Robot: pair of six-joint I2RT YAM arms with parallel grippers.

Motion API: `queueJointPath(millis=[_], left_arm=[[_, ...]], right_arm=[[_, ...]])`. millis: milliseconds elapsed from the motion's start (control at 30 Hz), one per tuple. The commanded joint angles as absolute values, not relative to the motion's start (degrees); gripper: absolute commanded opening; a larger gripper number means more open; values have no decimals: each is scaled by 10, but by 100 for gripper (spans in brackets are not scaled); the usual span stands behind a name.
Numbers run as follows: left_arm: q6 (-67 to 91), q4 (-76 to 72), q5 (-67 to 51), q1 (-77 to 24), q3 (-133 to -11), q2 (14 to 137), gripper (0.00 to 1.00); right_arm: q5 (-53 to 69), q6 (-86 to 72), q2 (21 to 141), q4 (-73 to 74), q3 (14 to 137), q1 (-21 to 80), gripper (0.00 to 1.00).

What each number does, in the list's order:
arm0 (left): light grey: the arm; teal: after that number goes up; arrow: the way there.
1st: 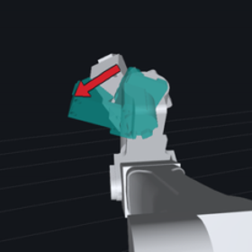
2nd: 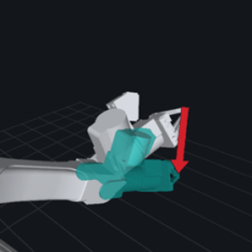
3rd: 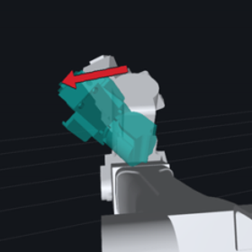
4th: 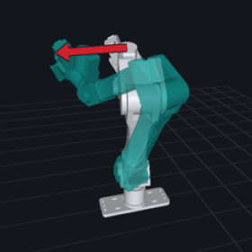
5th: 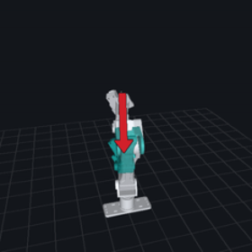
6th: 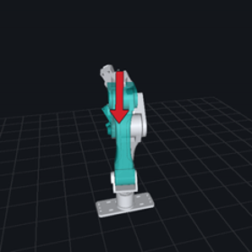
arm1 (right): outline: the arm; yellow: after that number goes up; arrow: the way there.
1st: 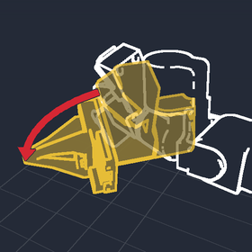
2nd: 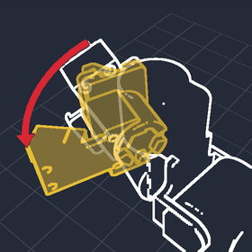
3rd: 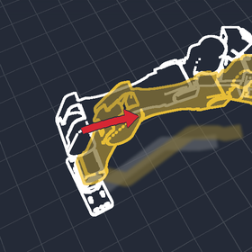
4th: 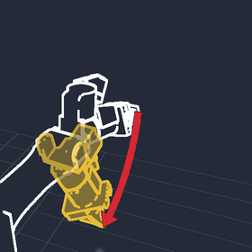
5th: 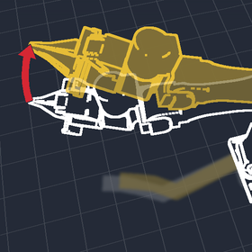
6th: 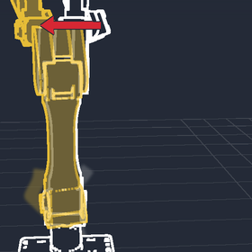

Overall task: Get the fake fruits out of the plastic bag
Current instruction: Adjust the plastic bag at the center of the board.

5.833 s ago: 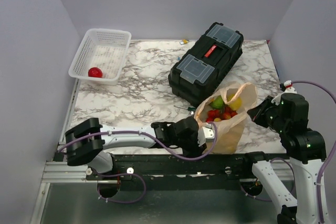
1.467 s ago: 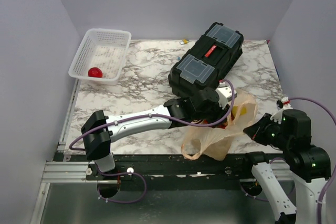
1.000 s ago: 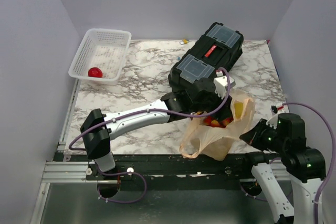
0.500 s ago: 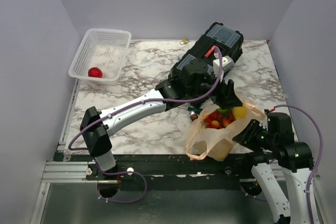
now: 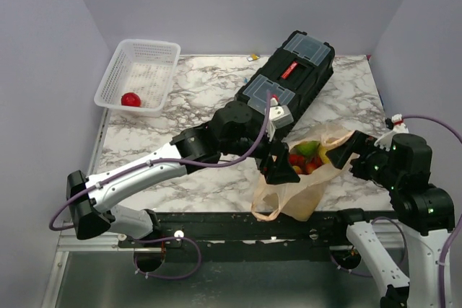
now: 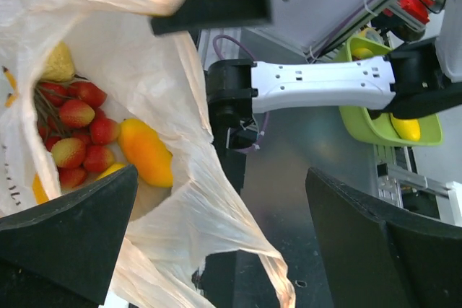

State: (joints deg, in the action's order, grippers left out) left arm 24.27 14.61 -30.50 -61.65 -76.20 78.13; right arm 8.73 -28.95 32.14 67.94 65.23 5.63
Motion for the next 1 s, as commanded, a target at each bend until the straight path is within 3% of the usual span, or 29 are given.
queueJointPath(millis=[0,267,467,567,667,700,767,967], left_arm=[[226,144,-306,-640,-732,766,99],[147,154,-130,-712,-784,867,96],[135,166,-132,-722,-790,917,64],[140,186,-142,-728,-789,927,43],[146,196,-154,-737,-779,931,30],[144,199,-154,-741,-776,932,25],[142,194,-164,-744,-762,939,16],[84,249,-184,-744,-775,984,13]], right_arm=[[8,-241,362,639,675,54,91],[-68,-213,407,607,686,55,94],[-56,-214,464,546,657,55,91],[-73,-228,484,483,642,55,69],[-162,-273,510,443,653,55,28],[-188,-292,520,438,663,55,23],[-239,-328,543,436,686,55,2],[-301,-348,554,391,708,55,1]])
